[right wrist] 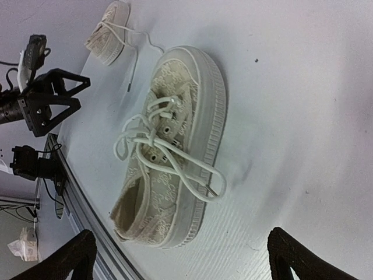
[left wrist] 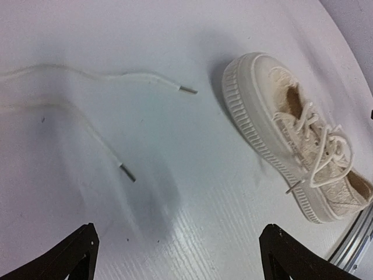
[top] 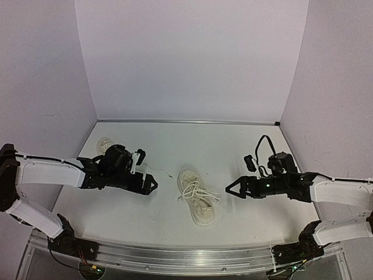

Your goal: Tie the shoes

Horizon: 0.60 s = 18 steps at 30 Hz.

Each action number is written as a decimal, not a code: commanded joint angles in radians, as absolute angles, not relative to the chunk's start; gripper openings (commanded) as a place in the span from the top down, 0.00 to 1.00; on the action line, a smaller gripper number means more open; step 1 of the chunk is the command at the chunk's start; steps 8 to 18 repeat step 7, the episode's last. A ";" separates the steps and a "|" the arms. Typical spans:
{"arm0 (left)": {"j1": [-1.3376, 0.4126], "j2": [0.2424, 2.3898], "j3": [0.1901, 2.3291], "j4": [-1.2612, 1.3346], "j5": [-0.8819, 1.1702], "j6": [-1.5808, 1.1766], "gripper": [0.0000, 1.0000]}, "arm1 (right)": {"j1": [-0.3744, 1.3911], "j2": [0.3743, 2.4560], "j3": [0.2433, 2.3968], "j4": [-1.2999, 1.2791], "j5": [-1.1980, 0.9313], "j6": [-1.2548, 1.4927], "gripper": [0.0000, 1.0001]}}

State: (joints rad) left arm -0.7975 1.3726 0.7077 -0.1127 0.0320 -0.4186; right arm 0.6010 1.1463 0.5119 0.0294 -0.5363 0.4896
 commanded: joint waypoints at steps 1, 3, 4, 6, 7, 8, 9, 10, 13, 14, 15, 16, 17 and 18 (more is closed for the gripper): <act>-0.794 1.323 0.632 -0.077 -0.049 -0.530 0.00 | 0.604 1.085 0.429 0.153 -0.481 0.563 0.02; -0.795 1.329 0.623 -0.075 -0.050 -0.535 0.00 | 0.604 1.089 0.418 0.153 -0.484 0.559 0.02; -0.795 1.333 0.623 -0.076 -0.048 -0.535 0.00 | 0.605 1.093 0.416 0.154 -0.487 0.558 0.02; -0.796 1.344 0.626 -0.078 -0.045 -0.529 0.00 | 0.604 1.104 0.417 0.156 -0.489 0.552 0.02; -0.796 1.346 0.628 -0.079 -0.045 -0.522 0.00 | 0.605 1.108 0.419 0.156 -0.489 0.549 0.02; -0.796 1.346 0.628 -0.079 -0.045 -0.522 0.00 | 0.605 1.108 0.419 0.156 -0.489 0.549 0.02; -0.796 1.346 0.628 -0.079 -0.045 -0.522 0.00 | 0.605 1.108 0.419 0.156 -0.489 0.549 0.02; -0.796 1.346 0.628 -0.079 -0.045 -0.522 0.00 | 0.605 1.108 0.419 0.156 -0.489 0.549 0.02; -0.796 1.346 0.628 -0.079 -0.045 -0.522 0.00 | 0.605 1.108 0.419 0.156 -0.489 0.549 0.02; -0.796 1.346 0.628 -0.079 -0.045 -0.522 0.00 | 0.605 1.108 0.419 0.156 -0.489 0.549 0.02; -0.796 1.346 0.628 -0.079 -0.045 -0.522 0.00 | 0.605 1.108 0.419 0.156 -0.489 0.549 0.02; -0.796 1.346 0.628 -0.079 -0.045 -0.522 0.00 | 0.605 1.108 0.419 0.156 -0.489 0.549 0.02; -0.796 1.346 0.628 -0.079 -0.045 -0.522 0.00 | 0.605 1.108 0.419 0.156 -0.489 0.549 0.02; -0.796 1.346 0.628 -0.079 -0.045 -0.522 0.00 | 0.605 1.108 0.419 0.156 -0.489 0.549 0.02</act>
